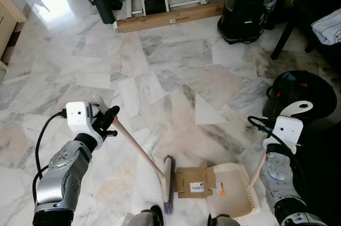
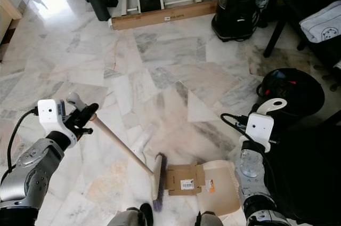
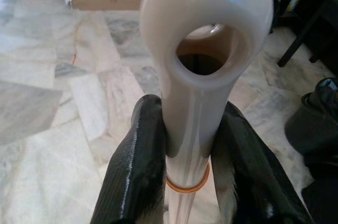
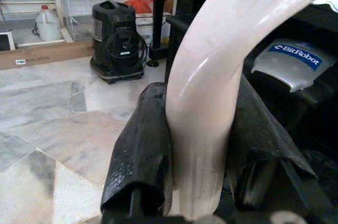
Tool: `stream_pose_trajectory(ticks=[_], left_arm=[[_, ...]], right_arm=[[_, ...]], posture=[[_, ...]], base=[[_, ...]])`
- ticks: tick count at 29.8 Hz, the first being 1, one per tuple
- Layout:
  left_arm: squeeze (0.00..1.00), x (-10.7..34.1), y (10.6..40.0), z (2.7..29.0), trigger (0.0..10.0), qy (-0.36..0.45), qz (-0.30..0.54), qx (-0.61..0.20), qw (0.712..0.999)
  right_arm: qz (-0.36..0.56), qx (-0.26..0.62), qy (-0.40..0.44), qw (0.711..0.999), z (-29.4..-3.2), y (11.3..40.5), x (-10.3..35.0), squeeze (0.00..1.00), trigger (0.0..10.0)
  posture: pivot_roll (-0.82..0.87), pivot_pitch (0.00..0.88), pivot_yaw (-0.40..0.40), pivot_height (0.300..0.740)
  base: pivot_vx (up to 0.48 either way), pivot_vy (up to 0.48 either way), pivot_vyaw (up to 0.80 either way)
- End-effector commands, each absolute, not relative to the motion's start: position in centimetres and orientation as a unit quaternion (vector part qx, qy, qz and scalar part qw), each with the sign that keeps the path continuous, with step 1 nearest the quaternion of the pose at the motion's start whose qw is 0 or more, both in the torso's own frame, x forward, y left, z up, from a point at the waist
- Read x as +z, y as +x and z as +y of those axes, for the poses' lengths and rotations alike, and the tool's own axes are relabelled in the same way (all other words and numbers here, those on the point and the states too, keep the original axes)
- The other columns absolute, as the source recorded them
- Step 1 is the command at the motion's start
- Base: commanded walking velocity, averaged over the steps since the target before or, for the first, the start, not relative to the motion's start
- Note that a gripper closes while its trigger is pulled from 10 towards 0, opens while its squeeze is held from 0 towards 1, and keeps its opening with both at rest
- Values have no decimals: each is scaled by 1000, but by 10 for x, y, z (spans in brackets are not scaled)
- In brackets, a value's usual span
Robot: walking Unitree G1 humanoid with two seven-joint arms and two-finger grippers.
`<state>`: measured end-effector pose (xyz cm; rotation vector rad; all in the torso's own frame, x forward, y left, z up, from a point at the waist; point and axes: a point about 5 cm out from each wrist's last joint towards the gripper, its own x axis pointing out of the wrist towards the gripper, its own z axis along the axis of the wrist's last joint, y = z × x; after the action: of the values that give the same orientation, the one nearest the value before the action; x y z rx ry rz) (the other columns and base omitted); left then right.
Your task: Sweep floor
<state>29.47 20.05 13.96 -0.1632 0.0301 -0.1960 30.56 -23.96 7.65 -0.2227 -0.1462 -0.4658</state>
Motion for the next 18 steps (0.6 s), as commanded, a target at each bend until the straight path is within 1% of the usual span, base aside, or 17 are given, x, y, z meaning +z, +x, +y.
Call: stream_pose_trajectory(ticks=[1, 4, 5, 9, 12, 14, 18], left_arm=[[0, 140, 293, 211, 10000, -61, 10, -76, 995], [0, 143, 294, 213, 10000, -52, 2, -68, 996], [0, 143, 294, 214, 10000, -33, 1, -69, 997], [0, 140, 292, 214, 10000, -27, 6, -79, 997], [0, 136, 291, 211, 10000, -19, 17, -91, 996], [0, 128, 288, 204, 10000, -13, 40, -116, 992], [0, 120, 285, 197, 10000, -26, 55, -131, 989]], right_arm=[[-19, -218, -119, 968, -237, 296, 55, 0, 10000], [-18, -218, -120, 968, -237, 296, 55, 0, 10000], [-17, -219, -121, 968, -238, 295, 54, 0, 10000], [-16, -220, -121, 968, -238, 295, 54, 0, 10000], [-16, -220, -121, 968, -238, 295, 54, 0, 10000], [-16, -220, -121, 968, -238, 295, 54, 0, 10000], [-17, -221, -122, 967, -238, 294, 54, 0, 10000]], posture=[[145, 232, 124, 740], [146, 230, 124, 740], [146, 231, 124, 740], [146, 230, 124, 740], [146, 230, 126, 740], [146, 231, 127, 740], [142, 233, 130, 740]], base=[[0, 0, 0], [0, 0, 0], [0, 0, 0], [0, 0, 0], [0, 0, 0], [0, 0, 0], [0, 0, 0]])
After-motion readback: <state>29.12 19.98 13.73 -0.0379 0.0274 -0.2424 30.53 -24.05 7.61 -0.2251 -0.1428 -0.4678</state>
